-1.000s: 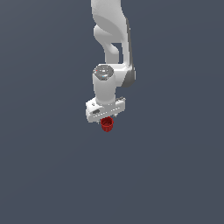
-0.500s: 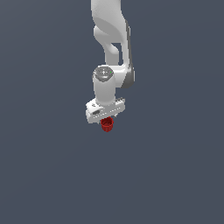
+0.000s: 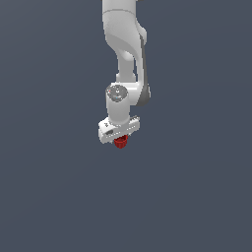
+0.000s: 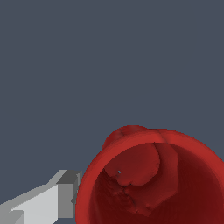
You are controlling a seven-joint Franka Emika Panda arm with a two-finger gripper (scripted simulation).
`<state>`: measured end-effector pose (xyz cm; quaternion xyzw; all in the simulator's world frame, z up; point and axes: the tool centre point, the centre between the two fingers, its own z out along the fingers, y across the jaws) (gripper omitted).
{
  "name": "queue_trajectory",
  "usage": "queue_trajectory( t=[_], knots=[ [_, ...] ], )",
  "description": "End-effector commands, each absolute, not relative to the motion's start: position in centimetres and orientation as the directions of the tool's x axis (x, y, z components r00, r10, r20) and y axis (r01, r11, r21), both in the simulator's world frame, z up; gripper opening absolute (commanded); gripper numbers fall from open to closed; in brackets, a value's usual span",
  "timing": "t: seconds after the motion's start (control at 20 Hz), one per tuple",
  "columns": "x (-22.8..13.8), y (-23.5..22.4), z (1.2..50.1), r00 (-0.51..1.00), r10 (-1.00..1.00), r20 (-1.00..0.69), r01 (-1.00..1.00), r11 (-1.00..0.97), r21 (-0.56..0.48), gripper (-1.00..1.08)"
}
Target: Pick up the object and move it to a goal position.
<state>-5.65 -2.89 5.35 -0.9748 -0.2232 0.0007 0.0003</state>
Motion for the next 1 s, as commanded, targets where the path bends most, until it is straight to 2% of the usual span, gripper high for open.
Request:
queue_trajectory(
  t=[0.0, 0.1, 0.15, 0.95],
  knots=[
    [-5.58, -2.91, 4.83, 0.900, 0.435, 0.000, 0.435, -0.900, 0.000, 1.00],
    [-5.56, -2.91, 4.72, 0.900, 0.435, 0.000, 0.435, -0.900, 0.000, 1.00],
    [-5.56, -2.91, 4.72, 0.900, 0.435, 0.000, 0.435, -0.900, 0.000, -1.00],
    [-5.15, -3.30, 5.71, 0.900, 0.435, 0.001, 0.435, -0.900, 0.001, -1.00]
  ],
)
